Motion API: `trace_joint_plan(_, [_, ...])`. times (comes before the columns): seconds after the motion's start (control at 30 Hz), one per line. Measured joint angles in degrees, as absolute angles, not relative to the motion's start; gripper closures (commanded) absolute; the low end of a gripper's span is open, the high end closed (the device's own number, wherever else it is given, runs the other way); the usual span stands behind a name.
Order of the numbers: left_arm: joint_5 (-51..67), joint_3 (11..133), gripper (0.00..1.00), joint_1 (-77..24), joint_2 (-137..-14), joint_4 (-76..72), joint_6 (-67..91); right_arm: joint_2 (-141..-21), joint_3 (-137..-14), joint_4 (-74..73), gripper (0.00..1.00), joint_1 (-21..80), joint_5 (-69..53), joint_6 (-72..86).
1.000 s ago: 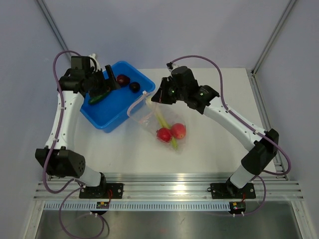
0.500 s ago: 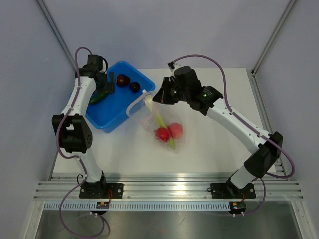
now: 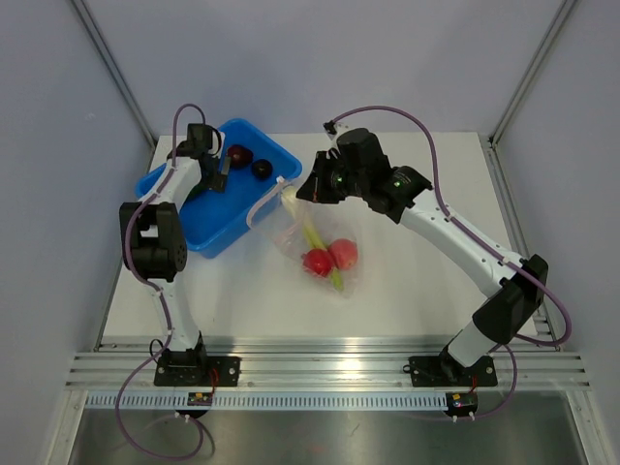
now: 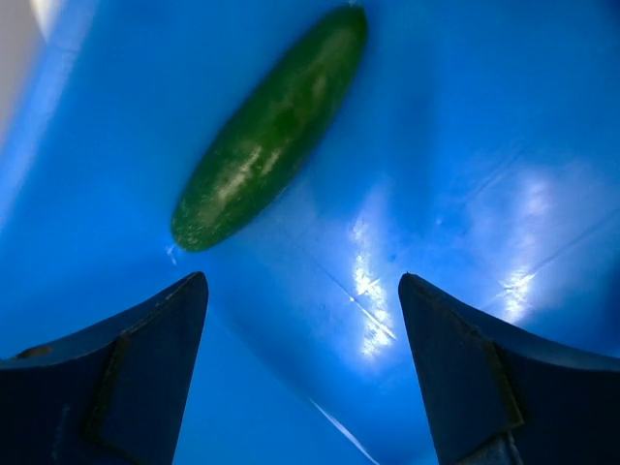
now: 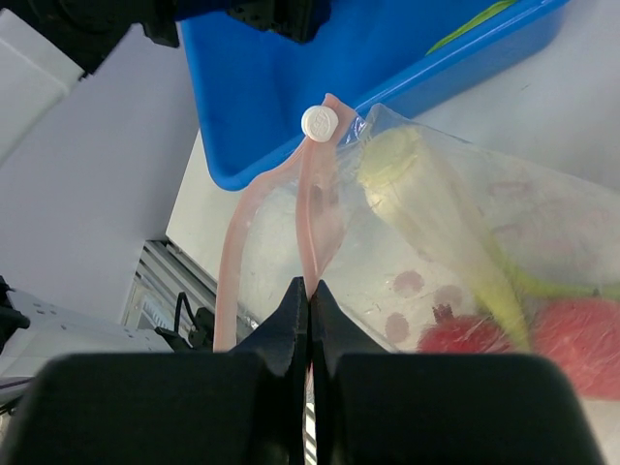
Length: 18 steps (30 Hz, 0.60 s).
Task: Place the food in the zip-top bag and seal the zipper
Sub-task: Pick up the fake vegetable from the bin.
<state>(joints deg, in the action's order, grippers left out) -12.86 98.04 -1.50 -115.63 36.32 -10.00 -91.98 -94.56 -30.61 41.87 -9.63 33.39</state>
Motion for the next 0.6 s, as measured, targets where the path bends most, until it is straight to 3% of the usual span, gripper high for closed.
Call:
trace_joint_plan(0.17, [-12.97, 90.11, 0.14, -1.50, -115.57, 30.65, -18.37, -94.54, -97.32, -32.01, 1.00, 41.87, -10.66, 32.93])
trace_joint_plan(0.6, [-17.04, 92.84, 0.11, -1.50, -120.44, 22.09, -28.27, -100.57, -101.86, -33.41, 1.00, 41.87, -13.23, 31.73])
